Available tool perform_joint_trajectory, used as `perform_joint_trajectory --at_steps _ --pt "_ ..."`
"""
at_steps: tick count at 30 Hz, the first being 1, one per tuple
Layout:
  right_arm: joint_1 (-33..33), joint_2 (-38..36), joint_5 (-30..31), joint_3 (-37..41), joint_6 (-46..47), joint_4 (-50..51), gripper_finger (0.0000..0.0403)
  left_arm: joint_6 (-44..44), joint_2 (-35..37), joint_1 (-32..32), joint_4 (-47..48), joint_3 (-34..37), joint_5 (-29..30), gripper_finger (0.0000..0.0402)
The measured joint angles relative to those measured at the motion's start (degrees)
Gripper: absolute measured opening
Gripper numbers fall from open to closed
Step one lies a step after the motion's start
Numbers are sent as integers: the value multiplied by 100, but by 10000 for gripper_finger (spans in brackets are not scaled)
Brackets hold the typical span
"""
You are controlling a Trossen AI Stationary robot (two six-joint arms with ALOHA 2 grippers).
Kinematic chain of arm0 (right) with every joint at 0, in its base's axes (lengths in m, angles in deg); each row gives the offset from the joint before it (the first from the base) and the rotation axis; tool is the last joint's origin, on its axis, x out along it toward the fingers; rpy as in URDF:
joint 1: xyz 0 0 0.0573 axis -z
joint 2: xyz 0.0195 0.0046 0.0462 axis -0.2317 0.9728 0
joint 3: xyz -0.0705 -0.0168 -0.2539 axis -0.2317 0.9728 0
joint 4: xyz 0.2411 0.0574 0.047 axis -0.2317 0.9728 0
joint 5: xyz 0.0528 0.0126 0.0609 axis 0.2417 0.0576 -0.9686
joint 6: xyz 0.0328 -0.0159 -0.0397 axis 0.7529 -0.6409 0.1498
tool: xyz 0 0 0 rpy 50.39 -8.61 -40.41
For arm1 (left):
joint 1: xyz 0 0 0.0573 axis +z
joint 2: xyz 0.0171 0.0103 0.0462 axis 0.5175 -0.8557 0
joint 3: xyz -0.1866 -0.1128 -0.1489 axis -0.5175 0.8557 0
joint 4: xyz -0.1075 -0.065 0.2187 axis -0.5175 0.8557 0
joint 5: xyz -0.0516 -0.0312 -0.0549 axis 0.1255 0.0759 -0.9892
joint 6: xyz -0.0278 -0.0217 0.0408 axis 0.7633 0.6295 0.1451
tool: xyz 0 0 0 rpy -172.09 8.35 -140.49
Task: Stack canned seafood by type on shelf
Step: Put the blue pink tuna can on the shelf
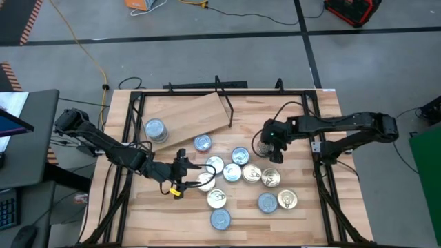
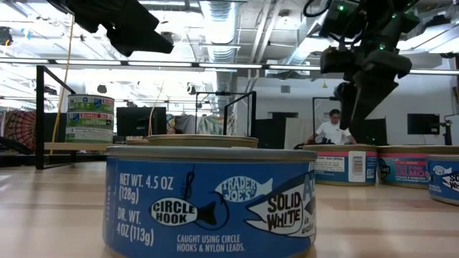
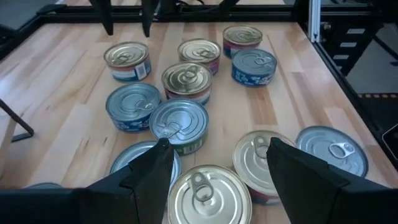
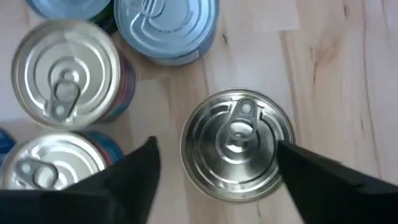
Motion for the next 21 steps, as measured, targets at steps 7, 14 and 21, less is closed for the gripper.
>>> perform_joint_trajectory --at_steps 7,14,21 --pt "-118 385 20 -211 -581 160 377 -3 -2 0 94 0 -123 246" --pt "-272 919 684 -777 -1180 816 355 3 -2 -2 245 0 -127 246" --pt "-77 1112 880 -829 -763 1470 345 19 -2 -9 243 0 -328 246"
